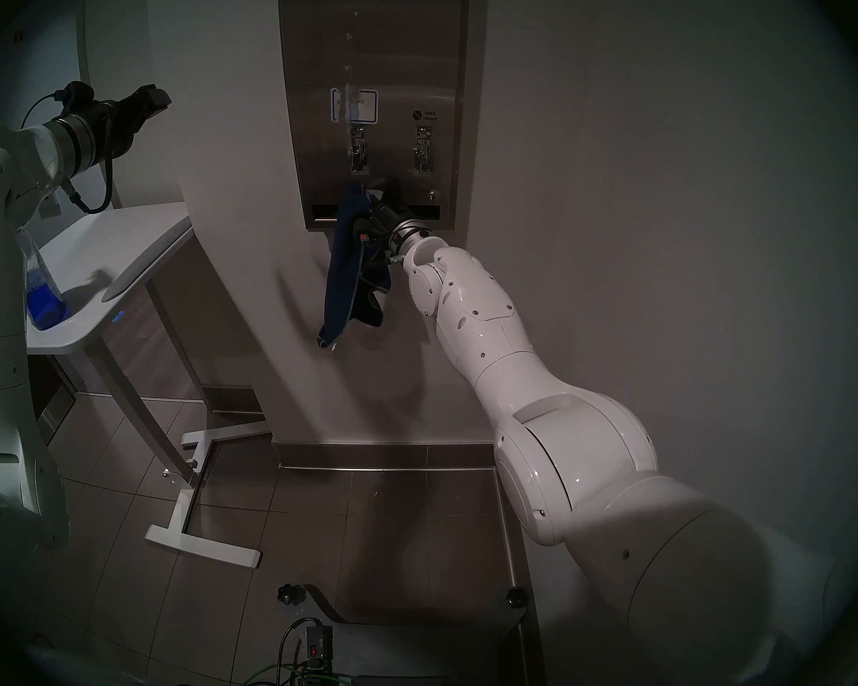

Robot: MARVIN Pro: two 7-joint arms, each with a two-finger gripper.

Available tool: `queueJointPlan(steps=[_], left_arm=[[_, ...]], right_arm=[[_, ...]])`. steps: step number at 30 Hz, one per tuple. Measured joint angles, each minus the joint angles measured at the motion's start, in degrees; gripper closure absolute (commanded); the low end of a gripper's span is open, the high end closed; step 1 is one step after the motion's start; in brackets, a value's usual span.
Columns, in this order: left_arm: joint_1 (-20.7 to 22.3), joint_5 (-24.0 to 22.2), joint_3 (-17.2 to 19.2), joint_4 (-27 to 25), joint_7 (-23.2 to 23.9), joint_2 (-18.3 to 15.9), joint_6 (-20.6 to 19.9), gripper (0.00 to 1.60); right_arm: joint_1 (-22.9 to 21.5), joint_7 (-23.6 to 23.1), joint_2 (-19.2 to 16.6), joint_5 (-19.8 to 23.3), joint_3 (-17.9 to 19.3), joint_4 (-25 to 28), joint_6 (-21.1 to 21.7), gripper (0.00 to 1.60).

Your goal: Pick up the cloth and wipe the surface

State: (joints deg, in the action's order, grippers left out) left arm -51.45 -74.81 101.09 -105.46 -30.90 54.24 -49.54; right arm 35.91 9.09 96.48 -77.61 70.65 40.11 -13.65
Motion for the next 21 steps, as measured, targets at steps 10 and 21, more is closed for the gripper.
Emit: queueJointPlan(steps=[10,21], left_arm=[[0.1,0.0,-0.1,0.9,0.3,-0.1,0.0,0.0],[0.3,0.1,-0.2,1.3,0.6,-0.2,0.1,0.0]], right_arm=[[-1.7,0.4,2.3,-0.7,0.9,-1.6,0.8,1.6],[-3.2,2.0,3.6,-1.5,1.6,-4.3,0.7,1.6]])
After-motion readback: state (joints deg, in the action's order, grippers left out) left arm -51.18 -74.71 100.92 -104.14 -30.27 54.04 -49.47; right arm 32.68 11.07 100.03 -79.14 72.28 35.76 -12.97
